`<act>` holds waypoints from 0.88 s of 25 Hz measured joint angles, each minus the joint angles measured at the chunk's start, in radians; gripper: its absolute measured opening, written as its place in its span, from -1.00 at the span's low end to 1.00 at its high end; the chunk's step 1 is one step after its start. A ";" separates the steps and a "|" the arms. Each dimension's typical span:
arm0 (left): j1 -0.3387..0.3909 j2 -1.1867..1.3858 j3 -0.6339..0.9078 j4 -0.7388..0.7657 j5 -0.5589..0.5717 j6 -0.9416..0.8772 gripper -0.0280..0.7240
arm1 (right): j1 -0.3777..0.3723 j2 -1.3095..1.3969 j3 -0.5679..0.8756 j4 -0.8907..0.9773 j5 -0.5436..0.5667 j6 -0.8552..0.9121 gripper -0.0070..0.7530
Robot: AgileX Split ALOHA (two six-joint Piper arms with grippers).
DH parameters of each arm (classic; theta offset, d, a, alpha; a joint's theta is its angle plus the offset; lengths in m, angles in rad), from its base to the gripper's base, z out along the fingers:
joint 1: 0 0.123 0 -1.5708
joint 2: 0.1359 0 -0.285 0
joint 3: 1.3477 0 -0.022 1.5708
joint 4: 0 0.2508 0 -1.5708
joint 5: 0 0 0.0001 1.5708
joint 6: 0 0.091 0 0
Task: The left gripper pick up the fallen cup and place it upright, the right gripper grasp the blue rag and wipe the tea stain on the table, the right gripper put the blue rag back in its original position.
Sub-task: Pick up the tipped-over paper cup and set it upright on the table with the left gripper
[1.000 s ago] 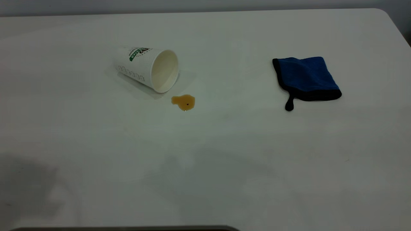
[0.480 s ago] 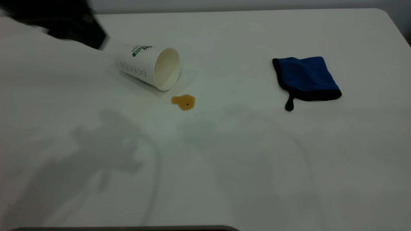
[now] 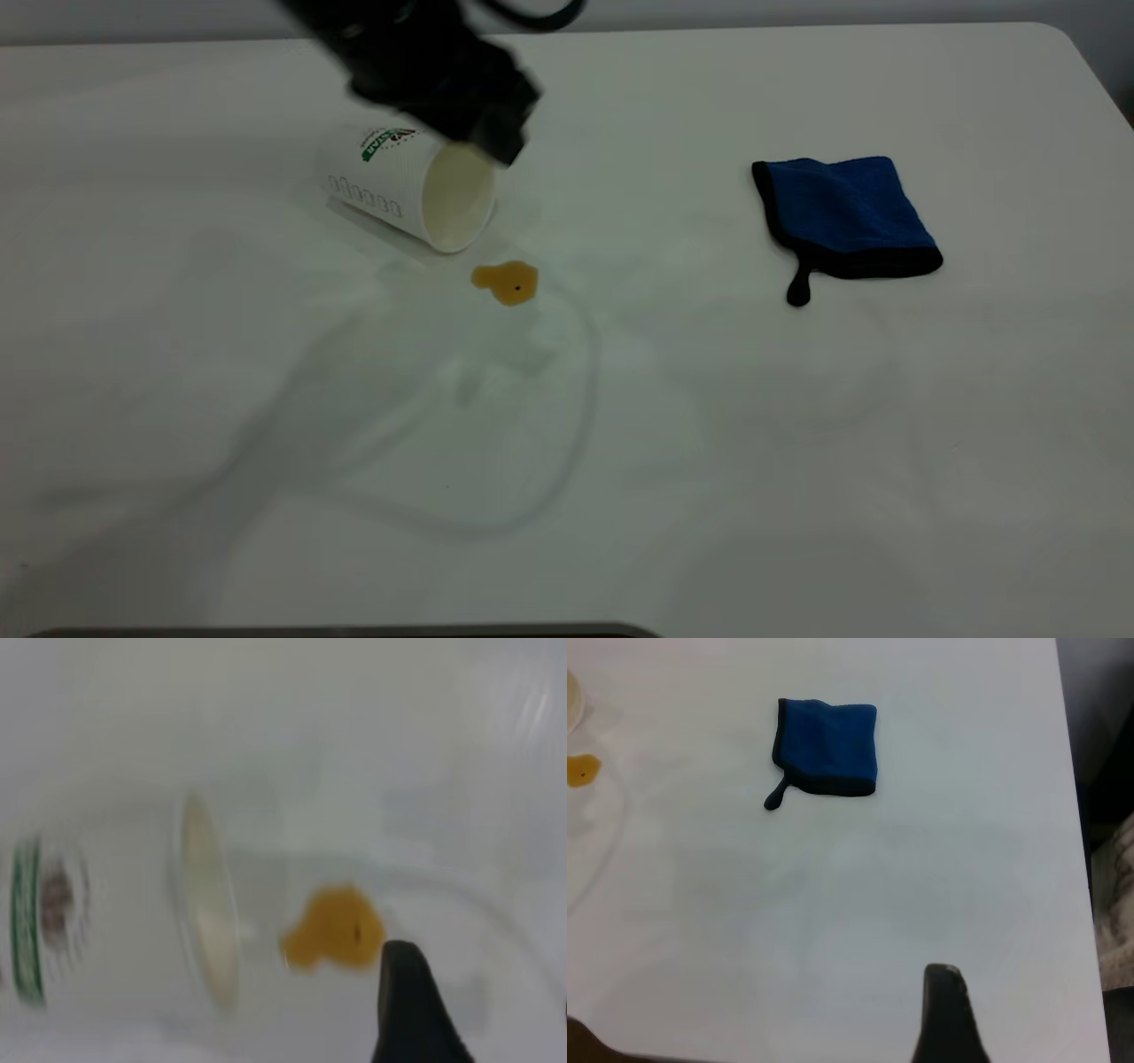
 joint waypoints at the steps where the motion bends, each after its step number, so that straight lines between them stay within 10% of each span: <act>1: -0.001 0.008 -0.045 0.027 0.023 -0.002 0.31 | 0.000 0.000 0.000 0.000 0.000 0.000 0.46; 8: -0.001 0.011 -0.295 0.454 0.415 -0.144 0.31 | 0.000 0.000 0.000 0.000 0.000 0.000 0.46; 17: -0.104 0.177 -0.313 1.144 0.509 -0.875 0.31 | 0.000 0.000 0.000 0.000 0.000 0.000 0.46; 22: -0.179 0.233 -0.313 1.261 0.447 -1.042 0.32 | 0.000 0.000 0.000 0.000 0.000 0.000 0.46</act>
